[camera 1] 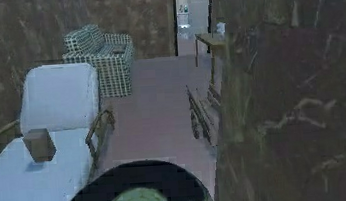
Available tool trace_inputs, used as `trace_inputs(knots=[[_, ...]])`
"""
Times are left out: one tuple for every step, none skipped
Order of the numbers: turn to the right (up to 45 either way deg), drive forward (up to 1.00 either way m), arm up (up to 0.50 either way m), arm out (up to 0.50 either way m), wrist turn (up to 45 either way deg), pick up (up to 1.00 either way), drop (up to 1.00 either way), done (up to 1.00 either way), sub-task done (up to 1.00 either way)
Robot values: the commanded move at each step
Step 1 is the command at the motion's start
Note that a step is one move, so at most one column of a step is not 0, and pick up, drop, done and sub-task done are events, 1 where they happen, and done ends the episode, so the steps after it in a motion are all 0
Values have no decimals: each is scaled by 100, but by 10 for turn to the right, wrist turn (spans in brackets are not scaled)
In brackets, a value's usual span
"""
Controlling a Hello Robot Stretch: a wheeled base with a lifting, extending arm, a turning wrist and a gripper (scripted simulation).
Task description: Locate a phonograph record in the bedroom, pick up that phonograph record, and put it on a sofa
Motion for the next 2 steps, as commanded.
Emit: trace_inputs(knots=[[-450,0,0,0,0,0,0,0,0],[-450,0,0,0,0,0,0,0,0]])
